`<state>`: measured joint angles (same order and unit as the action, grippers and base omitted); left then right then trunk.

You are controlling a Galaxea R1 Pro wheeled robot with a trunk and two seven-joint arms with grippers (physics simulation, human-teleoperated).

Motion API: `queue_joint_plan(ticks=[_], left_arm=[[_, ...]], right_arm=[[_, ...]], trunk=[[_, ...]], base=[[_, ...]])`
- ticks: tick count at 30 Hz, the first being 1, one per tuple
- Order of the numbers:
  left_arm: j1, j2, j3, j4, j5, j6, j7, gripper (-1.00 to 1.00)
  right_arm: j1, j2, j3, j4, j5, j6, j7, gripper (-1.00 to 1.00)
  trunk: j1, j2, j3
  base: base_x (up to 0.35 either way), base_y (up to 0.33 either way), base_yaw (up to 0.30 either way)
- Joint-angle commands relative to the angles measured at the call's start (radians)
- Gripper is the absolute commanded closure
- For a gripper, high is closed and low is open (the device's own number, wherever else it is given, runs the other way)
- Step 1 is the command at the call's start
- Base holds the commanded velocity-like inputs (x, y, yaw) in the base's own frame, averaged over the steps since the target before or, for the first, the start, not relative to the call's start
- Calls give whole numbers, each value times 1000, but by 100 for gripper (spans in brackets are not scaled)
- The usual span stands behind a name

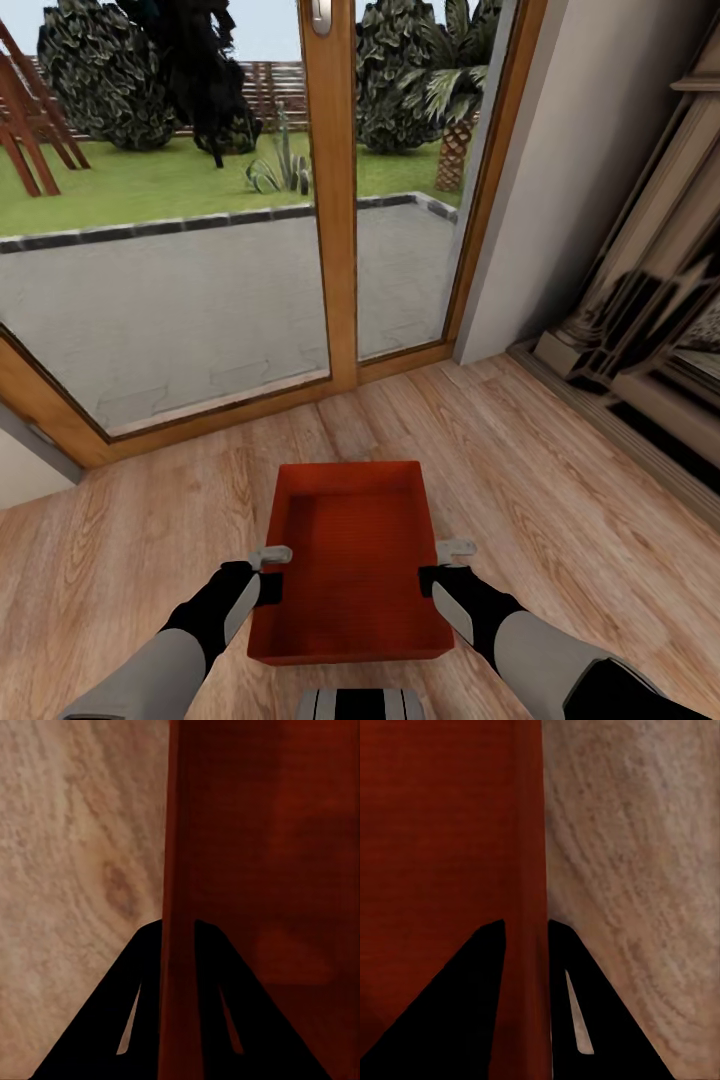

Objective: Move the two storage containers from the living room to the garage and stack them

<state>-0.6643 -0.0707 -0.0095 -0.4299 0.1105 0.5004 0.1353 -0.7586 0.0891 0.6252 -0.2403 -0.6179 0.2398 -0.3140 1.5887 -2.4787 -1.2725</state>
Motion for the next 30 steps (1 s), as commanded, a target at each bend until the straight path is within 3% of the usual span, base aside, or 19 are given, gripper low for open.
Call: queue_joint_plan(ticks=[1, 22, 30], left_arm=[[0, 1, 0, -3, -29, 9, 35, 100], [0, 0, 0, -13, -30, 7, 36, 100], [0, 0, 0, -9, -30, 8, 35, 100]], right_arm=[[-1, -2, 8, 0, 12, 9, -13, 100], [-1, -2, 7, -1, 12, 7, -13, 100], [-1, -2, 7, -1, 12, 7, -13, 100]], trunk=[[0, 0, -1], [0, 0, -1], [-31, 56, 24]], base=[[0, 0, 0], [0, 0, 0], [0, 0, 0]])
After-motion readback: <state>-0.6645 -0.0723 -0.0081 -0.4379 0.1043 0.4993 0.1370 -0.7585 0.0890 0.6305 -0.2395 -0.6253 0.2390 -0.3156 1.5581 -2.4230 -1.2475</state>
